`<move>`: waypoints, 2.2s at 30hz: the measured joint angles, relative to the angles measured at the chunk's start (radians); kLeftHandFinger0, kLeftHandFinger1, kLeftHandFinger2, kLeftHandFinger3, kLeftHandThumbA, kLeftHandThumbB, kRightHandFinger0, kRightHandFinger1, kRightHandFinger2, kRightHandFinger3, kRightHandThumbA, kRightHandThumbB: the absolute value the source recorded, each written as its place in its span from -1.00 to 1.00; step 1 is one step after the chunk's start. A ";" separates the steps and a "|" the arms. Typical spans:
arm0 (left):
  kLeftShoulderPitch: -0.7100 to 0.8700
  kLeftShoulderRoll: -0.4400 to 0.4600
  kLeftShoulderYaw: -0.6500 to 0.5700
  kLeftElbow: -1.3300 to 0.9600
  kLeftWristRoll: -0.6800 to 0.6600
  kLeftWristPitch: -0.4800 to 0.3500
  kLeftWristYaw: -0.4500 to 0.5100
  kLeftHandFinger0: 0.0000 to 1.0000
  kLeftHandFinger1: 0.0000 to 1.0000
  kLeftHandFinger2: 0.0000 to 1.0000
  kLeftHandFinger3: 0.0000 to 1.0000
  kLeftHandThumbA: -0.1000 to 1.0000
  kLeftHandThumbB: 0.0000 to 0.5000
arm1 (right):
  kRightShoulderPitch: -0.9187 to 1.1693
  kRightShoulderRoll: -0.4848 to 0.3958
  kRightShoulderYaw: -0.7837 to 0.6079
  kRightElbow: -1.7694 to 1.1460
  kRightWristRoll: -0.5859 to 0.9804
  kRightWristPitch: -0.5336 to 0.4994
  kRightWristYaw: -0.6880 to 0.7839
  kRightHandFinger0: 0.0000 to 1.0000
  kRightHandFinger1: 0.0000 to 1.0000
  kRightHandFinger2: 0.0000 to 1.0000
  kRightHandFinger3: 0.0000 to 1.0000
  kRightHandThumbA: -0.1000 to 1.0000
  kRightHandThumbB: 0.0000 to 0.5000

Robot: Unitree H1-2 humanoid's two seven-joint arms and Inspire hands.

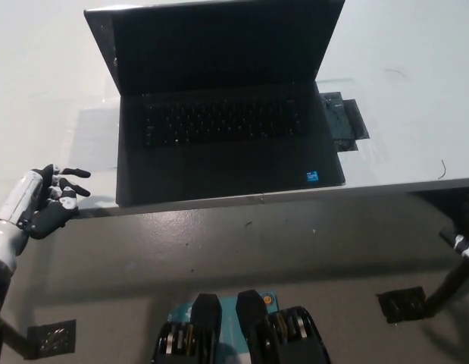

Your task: The robot uses its right hand to push down on the lid of a laptop kept in the middle of the desk to close it

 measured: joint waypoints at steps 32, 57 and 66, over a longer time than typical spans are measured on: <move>-0.005 0.000 -0.014 0.001 0.001 0.010 -0.005 -0.44 -0.28 -0.01 0.20 -0.86 -0.86 | -0.915 -0.091 0.363 0.378 -0.187 0.080 0.061 0.90 0.79 0.72 1.00 1.00 0.10; -0.010 0.000 -0.034 0.000 0.017 0.010 -0.021 -0.41 -0.27 0.00 0.20 -0.89 -0.95 | -1.050 0.031 0.514 0.963 -0.364 -0.265 0.110 0.90 0.62 0.56 0.80 1.00 0.21; -0.019 0.000 -0.034 0.001 0.020 0.010 -0.022 -0.38 -0.25 0.03 0.20 -0.87 -0.98 | -1.026 0.029 0.522 0.985 -0.404 -0.348 0.117 0.79 0.56 0.53 0.82 1.00 0.16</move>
